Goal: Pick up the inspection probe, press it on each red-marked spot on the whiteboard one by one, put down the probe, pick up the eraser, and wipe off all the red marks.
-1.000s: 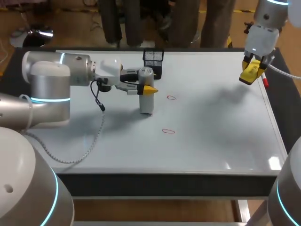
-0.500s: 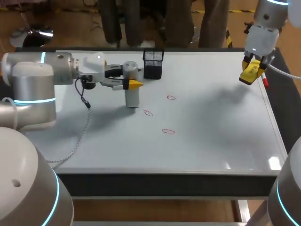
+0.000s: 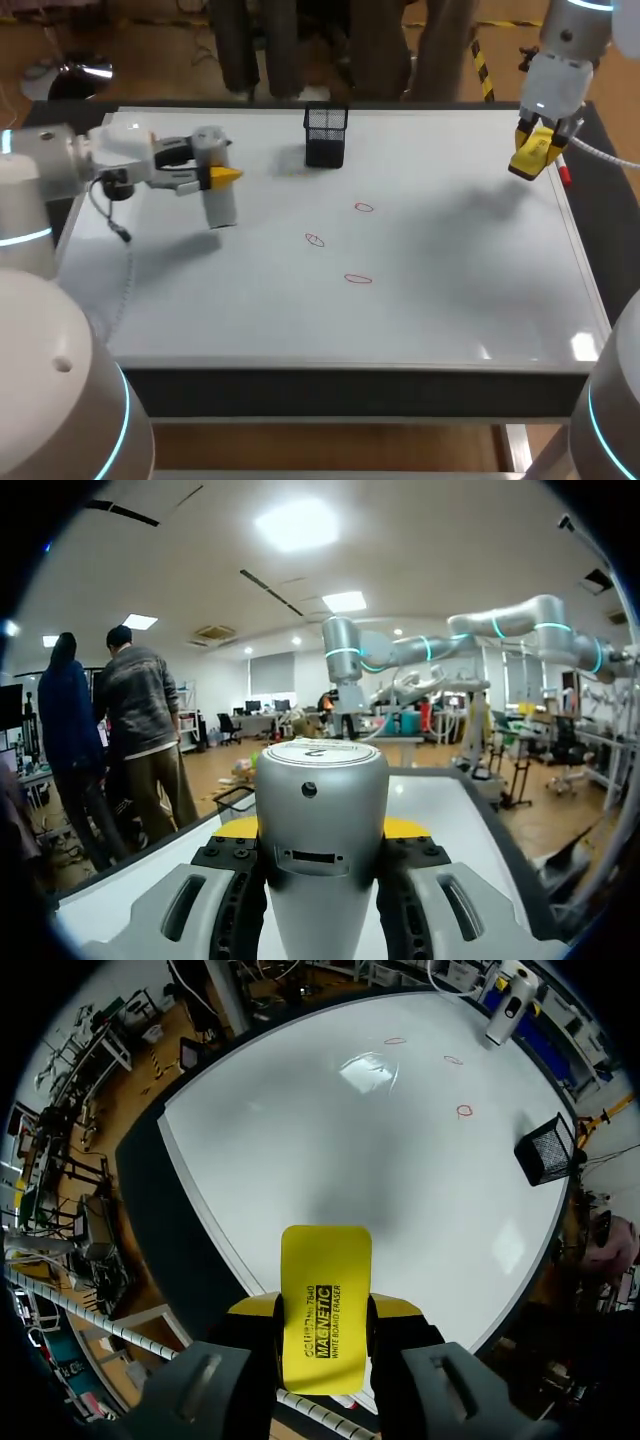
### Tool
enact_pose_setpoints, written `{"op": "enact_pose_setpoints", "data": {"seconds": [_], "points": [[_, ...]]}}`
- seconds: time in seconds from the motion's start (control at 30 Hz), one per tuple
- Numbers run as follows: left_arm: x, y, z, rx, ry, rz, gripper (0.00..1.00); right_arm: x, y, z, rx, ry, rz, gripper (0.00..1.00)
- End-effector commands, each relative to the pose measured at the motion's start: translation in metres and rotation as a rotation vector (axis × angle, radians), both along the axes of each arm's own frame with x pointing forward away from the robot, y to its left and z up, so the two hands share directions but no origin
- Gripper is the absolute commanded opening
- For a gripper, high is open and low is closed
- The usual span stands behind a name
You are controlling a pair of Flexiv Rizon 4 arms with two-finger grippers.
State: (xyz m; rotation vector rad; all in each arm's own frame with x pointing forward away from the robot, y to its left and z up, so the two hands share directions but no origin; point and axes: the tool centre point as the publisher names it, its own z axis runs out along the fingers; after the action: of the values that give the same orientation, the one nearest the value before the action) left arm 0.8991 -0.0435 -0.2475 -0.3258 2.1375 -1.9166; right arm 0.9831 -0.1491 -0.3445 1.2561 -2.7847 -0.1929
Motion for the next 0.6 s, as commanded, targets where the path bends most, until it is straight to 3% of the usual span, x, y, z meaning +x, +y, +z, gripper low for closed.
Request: {"op": "enact_pose_setpoints", "data": {"seconds": [0.03, 0.6], "points": [[-0.026, 0.043, 0.012, 0.012, -0.012, 0.117, 0.0, 0.0, -0.001, 0.001, -0.002, 0.001, 0.002, 0.0], [-0.047, 0.106, 0.011, 0.037, -0.006, 0.256, 0.0, 0.0, -0.001, 0.001, -0.002, 0.001, 0.002, 0.0]]}}
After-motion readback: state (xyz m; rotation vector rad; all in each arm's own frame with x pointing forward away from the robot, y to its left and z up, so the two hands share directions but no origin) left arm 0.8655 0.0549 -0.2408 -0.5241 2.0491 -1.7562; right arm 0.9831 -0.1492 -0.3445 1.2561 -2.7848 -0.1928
